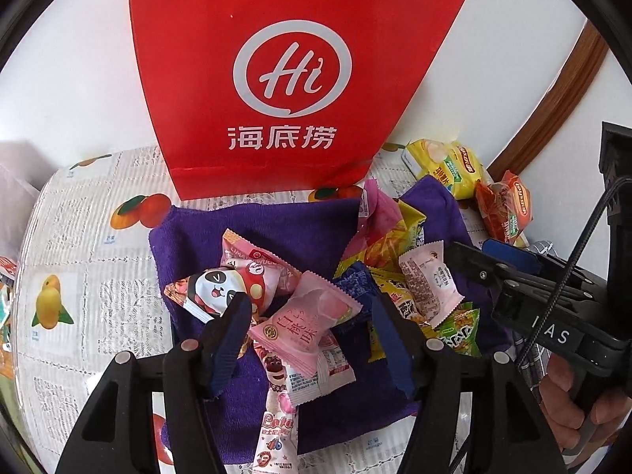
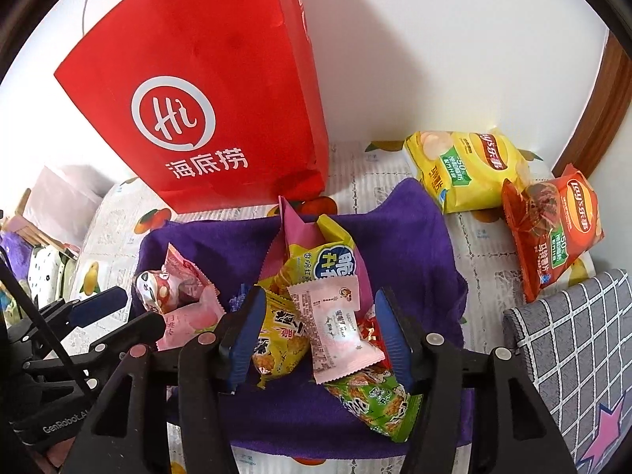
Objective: Organize snacks
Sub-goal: 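Open the right tool over the towel while the left tool releases the peach packet onto it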
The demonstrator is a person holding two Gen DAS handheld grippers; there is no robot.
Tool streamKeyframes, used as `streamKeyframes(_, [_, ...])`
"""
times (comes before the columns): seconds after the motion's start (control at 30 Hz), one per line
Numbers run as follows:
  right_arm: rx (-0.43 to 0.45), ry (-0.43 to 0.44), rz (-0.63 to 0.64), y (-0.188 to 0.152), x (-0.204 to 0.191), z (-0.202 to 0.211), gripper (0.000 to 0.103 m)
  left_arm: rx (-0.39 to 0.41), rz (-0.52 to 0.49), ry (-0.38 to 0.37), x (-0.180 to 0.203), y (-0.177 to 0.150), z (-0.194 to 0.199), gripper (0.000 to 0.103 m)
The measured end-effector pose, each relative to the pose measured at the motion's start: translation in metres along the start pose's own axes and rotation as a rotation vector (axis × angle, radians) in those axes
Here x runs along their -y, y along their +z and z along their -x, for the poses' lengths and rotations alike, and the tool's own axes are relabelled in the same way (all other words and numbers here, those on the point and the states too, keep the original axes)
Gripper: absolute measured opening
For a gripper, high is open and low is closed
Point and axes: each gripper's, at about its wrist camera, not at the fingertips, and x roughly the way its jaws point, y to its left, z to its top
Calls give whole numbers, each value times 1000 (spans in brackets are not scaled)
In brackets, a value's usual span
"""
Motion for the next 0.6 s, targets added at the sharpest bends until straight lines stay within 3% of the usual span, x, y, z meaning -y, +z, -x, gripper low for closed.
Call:
streamKeyframes(0.3, [3, 2, -5, 1, -1, 3, 57, 6, 9, -11, 0, 1, 6, 62])
streamKeyframes(0.6, [66, 24, -30, -3, -7, 29, 59, 50, 2, 1, 0, 3, 25, 73])
